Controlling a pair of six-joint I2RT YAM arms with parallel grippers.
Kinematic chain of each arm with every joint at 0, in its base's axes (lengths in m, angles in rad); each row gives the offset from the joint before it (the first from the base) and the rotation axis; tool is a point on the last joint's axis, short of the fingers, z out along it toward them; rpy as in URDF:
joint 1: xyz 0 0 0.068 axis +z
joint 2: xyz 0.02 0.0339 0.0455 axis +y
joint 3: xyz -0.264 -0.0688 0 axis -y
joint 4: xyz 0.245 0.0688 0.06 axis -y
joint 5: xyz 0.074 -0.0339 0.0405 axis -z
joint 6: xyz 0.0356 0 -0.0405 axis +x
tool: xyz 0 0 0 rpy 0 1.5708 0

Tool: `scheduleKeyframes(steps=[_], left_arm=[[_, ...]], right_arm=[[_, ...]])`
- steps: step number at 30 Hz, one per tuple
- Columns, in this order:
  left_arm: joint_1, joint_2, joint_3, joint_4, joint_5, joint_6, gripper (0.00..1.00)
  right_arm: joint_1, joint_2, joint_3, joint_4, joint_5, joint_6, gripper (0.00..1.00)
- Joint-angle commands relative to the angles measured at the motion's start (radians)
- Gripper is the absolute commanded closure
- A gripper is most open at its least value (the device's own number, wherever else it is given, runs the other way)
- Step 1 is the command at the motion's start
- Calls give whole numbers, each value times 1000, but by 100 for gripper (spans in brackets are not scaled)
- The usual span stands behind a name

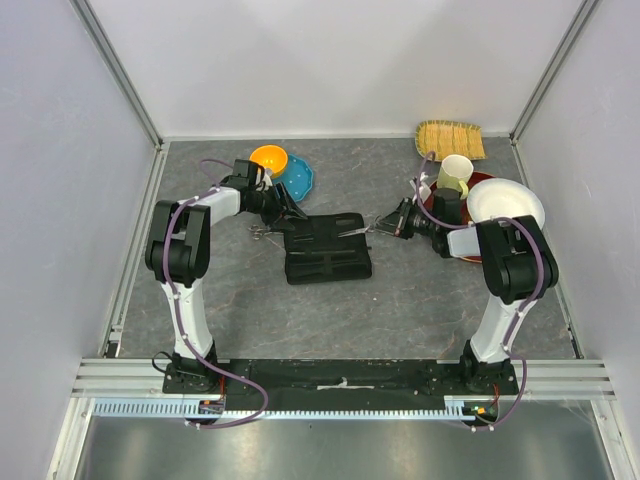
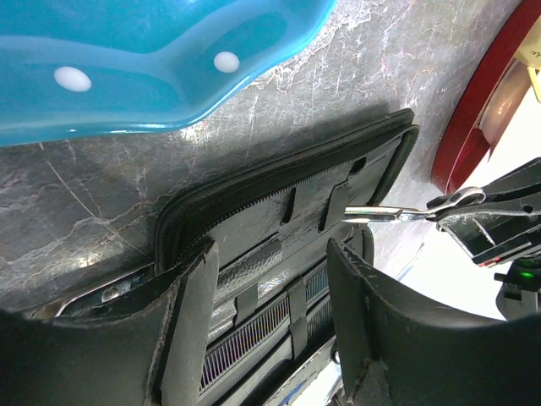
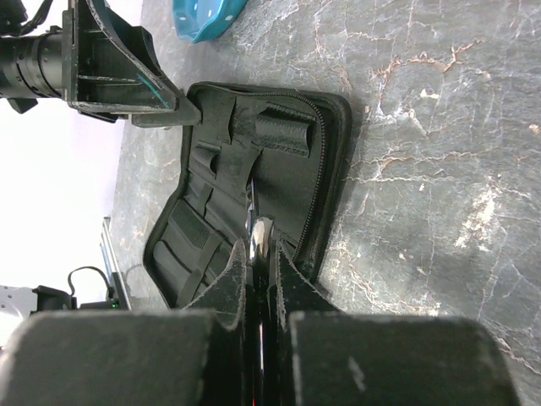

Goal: Sort the hair-cutting tools

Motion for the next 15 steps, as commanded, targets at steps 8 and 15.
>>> scheduleKeyframes(steps=[8,15], left_arm=[[-12,38,28,-21,-33,49,41],[-18,42,14,-16,-41,28,42]], right_arm=[[16,94,-23,298,-92,138,100],[25,178,-39,475,-112,271,100]])
